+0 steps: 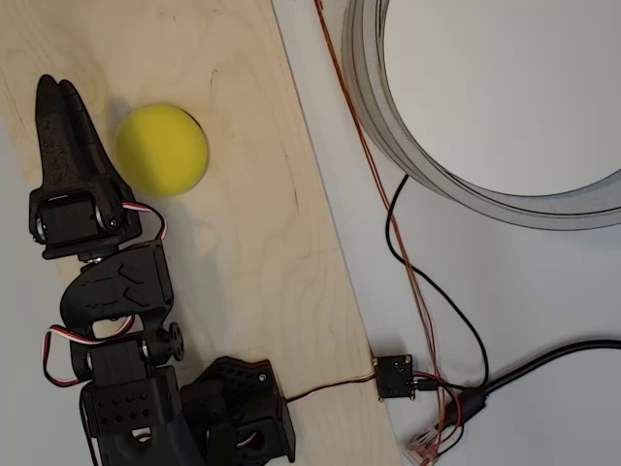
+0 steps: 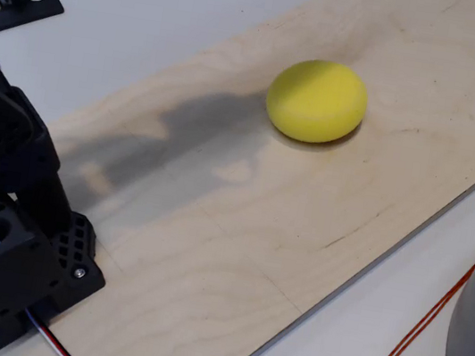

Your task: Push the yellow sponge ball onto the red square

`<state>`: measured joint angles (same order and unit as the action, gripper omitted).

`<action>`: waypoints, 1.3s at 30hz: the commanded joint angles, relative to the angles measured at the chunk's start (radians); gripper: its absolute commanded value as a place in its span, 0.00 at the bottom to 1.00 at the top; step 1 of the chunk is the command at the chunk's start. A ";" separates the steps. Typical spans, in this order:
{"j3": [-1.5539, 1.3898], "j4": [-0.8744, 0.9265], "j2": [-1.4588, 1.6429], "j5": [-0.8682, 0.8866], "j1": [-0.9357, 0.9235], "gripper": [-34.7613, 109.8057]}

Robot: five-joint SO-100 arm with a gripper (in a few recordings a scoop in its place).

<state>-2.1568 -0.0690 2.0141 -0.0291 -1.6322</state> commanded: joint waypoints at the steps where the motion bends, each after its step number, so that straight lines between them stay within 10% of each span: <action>1: -0.015 -0.061 0.049 -0.028 -0.003 0.51; 5: -0.015 -0.061 0.055 -0.014 -0.006 0.49; 8: -0.015 -0.123 0.052 0.061 -0.031 0.24; 16: -0.008 -0.118 0.011 0.038 -0.055 0.24; 19: -0.025 -0.130 0.041 -0.080 -0.014 0.45; 25: -0.061 -0.127 0.075 -0.061 -0.009 0.49; 29: -0.048 -0.129 0.074 -0.071 -0.009 0.45; 31: -0.037 -0.149 0.080 0.020 -0.026 0.24; 39: -0.009 -0.127 0.008 0.054 -0.063 0.24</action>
<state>-2.2089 -0.1856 2.0141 0.0153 -1.6797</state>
